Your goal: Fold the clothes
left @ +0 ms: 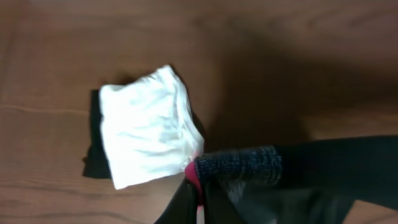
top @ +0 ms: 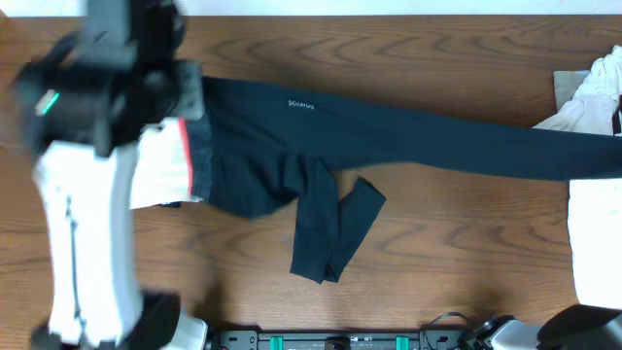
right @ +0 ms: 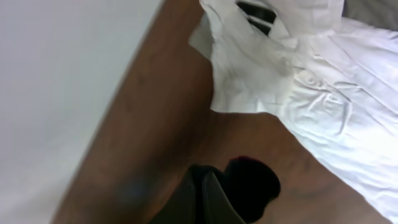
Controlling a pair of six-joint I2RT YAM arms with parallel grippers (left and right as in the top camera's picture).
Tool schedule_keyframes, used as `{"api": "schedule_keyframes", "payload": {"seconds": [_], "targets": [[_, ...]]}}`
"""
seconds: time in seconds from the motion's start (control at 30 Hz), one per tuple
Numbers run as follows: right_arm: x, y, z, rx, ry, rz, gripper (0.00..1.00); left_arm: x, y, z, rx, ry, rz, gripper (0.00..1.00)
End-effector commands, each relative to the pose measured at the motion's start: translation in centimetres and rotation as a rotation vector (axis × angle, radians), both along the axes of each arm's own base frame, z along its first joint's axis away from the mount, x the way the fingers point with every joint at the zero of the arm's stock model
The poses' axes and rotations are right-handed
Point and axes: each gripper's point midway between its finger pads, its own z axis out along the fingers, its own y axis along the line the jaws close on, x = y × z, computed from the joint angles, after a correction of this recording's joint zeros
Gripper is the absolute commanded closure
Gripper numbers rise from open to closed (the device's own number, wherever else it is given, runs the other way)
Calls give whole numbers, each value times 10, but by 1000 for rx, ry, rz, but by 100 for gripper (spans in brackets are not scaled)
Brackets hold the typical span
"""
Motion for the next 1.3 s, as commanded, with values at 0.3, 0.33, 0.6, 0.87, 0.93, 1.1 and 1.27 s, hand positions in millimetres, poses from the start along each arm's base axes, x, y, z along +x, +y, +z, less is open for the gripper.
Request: {"api": "schedule_keyframes", "payload": {"seconds": [0.3, 0.33, 0.6, 0.87, 0.93, 1.1, 1.27], "targets": [[64, -13, -108, 20, 243, 102, 99, 99, -16, -109, 70, 181, -44, 94], [69, -12, -116, 26, 251, 112, 99, 105, -17, -116, 72, 188, -48, 94], [98, 1, -159, 57, 296, 181, 99, 133, -23, -149, 83, 200, -73, 94], [118, 9, -177, 68, 294, 190, 98, 159, -35, -180, 59, 197, -123, 93], [121, 8, -182, 69, 298, 180, 98, 165, -36, -192, 61, 208, -124, 93], [128, -1, -190, 60, 299, 127, 97, 180, -39, -222, 64, 221, -126, 93], [140, -9, -200, 46, 272, 117, 96, 194, -41, -250, 65, 228, -126, 93]]}}
